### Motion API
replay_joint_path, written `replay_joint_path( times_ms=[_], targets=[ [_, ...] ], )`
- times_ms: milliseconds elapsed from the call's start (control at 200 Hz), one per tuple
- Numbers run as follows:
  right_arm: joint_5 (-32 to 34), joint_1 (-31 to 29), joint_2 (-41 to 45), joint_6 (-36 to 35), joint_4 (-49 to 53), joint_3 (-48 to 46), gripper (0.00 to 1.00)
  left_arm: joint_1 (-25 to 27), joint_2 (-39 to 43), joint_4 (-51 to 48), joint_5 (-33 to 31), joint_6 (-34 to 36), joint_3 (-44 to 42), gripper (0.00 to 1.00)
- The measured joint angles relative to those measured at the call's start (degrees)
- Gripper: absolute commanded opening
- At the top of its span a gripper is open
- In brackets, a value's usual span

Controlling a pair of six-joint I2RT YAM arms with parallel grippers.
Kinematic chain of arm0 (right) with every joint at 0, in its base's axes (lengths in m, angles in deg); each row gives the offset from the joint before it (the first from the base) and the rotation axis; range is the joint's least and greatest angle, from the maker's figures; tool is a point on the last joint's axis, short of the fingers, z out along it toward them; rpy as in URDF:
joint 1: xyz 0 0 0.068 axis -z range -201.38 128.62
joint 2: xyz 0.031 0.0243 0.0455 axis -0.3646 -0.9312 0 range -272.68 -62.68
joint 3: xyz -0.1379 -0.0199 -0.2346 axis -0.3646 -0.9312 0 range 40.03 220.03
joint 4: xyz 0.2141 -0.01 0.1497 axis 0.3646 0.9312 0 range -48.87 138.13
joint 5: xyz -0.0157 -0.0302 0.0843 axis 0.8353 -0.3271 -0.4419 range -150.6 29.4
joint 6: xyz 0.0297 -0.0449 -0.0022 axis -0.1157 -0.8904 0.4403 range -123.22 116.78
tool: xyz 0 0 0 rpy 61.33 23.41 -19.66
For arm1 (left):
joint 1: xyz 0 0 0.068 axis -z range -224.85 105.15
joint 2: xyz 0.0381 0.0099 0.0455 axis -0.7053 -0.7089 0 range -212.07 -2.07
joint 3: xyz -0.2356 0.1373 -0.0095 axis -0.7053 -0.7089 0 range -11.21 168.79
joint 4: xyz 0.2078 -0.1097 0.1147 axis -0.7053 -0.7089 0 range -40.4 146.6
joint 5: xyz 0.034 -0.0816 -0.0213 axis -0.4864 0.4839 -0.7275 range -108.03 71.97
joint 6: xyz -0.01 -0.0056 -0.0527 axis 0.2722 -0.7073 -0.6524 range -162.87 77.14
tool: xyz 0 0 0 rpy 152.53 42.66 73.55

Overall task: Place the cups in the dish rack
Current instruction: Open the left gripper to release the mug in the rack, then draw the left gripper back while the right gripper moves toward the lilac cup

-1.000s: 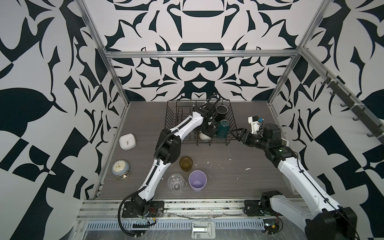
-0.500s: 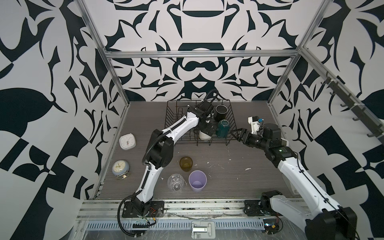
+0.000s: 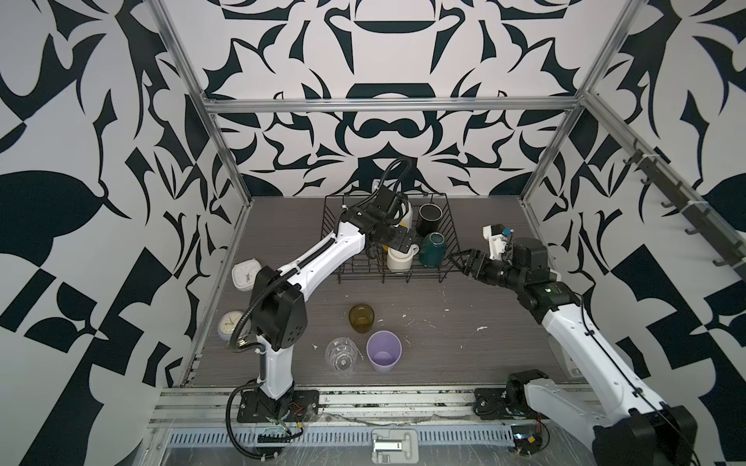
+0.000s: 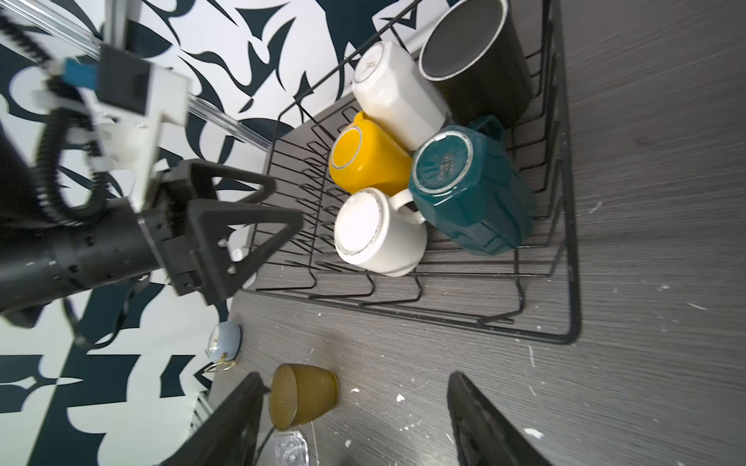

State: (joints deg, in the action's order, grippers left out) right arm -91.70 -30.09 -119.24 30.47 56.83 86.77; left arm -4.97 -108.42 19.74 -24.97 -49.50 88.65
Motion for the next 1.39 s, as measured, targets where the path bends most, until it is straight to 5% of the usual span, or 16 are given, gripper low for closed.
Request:
replay_joint_path(
  times_ms=[320, 705, 980, 1395],
  targets=[
    [3.19, -2.47, 0.48, -3.32, 4.85, 2.08, 0.70, -1.33, 21.42, 10.95, -9.66, -2.21, -18.18, 0.99],
    [13.84, -21.81, -3.80, -7.19, 11.23, 7.43, 0.65, -13.31, 43.06, 17.25, -11.50, -12.11, -39.69, 0.99],
    [20.48, -35.47, -4.59, -6.86, 17.40, 8.48, 0.55, -20.04, 49.62, 18.21, -11.26, -18.16, -47.23, 0.99],
    [27.98, -49.70, -10.23, -4.22, 24.15, 12.98, 0.46, -21.29, 51.17, 20.65, -10.73, -20.96, -50.42, 0.99]
  ],
)
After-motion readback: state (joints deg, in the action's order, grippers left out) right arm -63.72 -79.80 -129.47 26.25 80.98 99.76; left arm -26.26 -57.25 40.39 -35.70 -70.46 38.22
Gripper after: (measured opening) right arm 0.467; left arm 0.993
